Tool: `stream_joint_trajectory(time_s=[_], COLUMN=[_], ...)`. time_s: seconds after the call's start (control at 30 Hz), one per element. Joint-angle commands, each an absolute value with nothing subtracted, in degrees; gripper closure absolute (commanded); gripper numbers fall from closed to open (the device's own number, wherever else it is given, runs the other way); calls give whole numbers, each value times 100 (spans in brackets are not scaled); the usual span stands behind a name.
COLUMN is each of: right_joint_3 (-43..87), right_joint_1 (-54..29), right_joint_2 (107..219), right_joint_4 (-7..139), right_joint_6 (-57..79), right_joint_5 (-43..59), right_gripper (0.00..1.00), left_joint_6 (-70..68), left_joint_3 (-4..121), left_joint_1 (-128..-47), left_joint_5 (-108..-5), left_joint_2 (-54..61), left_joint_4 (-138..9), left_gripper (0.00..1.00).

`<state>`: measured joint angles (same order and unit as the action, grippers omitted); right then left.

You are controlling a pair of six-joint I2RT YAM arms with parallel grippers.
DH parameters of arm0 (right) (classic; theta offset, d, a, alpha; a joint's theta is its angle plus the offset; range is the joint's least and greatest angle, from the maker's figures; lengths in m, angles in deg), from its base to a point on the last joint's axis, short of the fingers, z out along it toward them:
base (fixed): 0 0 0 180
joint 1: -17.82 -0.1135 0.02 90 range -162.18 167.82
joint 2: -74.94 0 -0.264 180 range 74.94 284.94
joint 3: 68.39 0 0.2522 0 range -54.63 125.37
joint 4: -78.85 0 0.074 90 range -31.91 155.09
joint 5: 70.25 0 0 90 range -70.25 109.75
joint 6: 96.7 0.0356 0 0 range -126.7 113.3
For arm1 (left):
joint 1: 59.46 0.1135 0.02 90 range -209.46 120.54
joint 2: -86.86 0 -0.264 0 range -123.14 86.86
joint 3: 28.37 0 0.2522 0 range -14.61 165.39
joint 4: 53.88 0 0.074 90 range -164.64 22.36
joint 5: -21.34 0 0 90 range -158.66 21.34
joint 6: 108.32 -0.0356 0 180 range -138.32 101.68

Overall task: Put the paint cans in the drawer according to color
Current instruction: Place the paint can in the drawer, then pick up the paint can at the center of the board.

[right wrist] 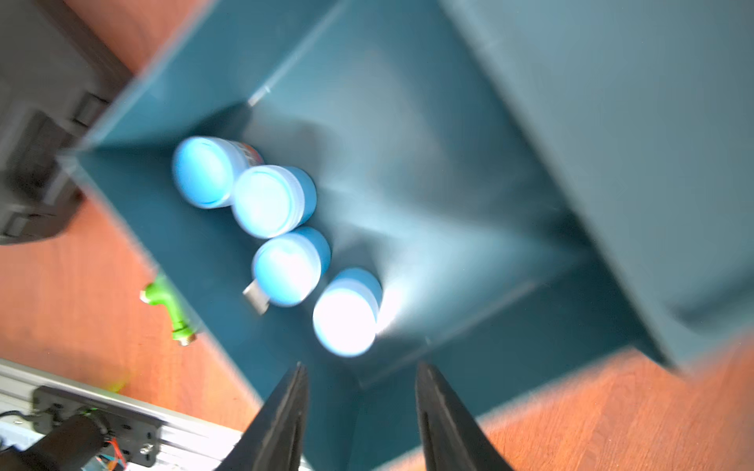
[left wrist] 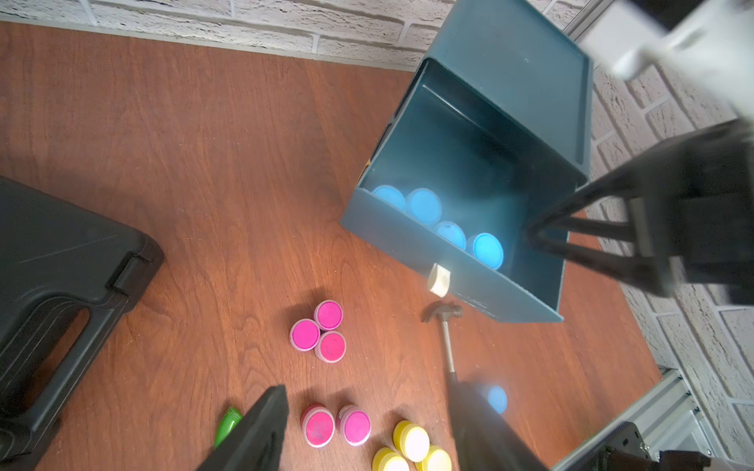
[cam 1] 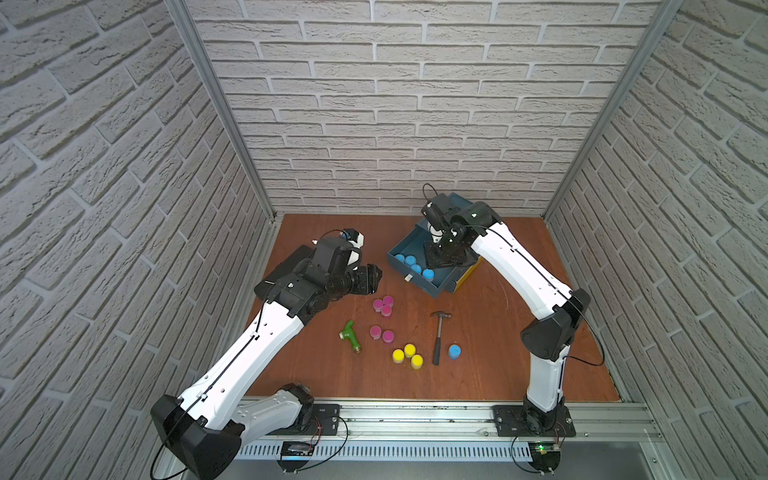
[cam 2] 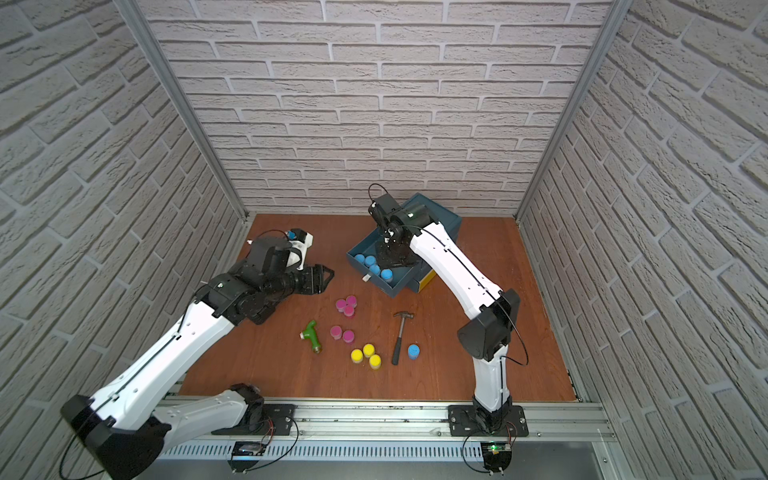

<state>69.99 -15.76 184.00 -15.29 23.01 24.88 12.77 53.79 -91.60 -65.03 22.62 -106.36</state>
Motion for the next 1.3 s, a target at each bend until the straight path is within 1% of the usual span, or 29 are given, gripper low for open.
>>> stream_joint_trajectory(time_s=[0.0,0.2,0.3,0.43,0.6,0.73,0.87,1.0,1.27], right_joint_3=[6738,4571,3588,2466,1266,521,-62,-258,-365], right_joint_1=[-1558,-1557,-1551,-1565,-1610,-1624,-1646,-1663,-1833], right_joint_2=[17636,15884,15187,14559,14117,14150,14376,14672,15414], right_joint_4=[-1375,-431,-176,-119,100,404,978,1322,1716], right_joint_6=[2609,3125,3273,3374,3551,3710,3830,3777,3694], right_joint_5=[2819,3112,3041,2703,2291,1781,1232,1097,1046], right_gripper=[51,49,47,46,45,42,35,29,28], left_joint_6=[1241,1231,1226,1205,1182,1189,1211,1225,1186], left_joint_3=[5585,5593,5572,5553,5526,5507,5500,5498,5582], left_joint_1=[-9204,-9209,-9208,-9224,-9226,-9227,-9225,-9225,-9220], left_joint_5=[-6550,-6568,-6563,-6552,-6515,-6480,-6462,-6446,-6438], left_joint_2=[2279,2266,2252,2240,2219,2215,2244,2257,2262], left_joint_4=[-10456,-10458,-10456,-10438,-10422,-10429,-10463,-10502,-10638], left_gripper=[32,32,32,32,32,32,32,32,32])
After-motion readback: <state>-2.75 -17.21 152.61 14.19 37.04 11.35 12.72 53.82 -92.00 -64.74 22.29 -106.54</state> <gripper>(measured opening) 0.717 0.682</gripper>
